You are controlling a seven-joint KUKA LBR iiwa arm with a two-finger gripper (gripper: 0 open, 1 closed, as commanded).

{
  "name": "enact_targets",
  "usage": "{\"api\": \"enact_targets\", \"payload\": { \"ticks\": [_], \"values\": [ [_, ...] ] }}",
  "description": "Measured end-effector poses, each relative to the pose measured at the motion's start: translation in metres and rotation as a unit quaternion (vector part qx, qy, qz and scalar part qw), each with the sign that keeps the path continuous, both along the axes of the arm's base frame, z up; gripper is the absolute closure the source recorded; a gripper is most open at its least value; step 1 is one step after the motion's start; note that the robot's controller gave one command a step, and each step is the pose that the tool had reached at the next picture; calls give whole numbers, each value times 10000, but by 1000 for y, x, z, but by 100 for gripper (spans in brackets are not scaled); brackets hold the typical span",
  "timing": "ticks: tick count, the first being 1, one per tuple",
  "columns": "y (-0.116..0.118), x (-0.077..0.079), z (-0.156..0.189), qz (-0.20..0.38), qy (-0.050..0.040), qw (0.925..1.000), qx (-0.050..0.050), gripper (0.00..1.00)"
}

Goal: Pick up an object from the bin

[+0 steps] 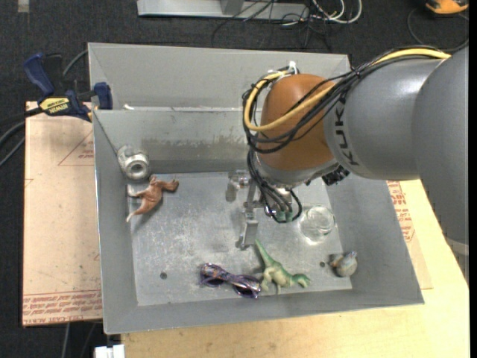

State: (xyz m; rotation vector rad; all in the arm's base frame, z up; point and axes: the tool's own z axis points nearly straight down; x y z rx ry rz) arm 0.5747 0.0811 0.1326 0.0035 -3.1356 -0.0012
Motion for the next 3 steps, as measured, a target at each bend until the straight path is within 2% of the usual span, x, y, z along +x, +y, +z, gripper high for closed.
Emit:
{"api": "enact_targets", "payload": {
  "ticks": [1, 2, 3],
  "values": [
    [-1, 2, 5, -16, -33, 10000, 3, 0],
    [16, -84, -62, 901, -50, 9959, 15, 0],
    [13, -88, 3, -855, -43, 9963, 6, 0]
  ]
}}
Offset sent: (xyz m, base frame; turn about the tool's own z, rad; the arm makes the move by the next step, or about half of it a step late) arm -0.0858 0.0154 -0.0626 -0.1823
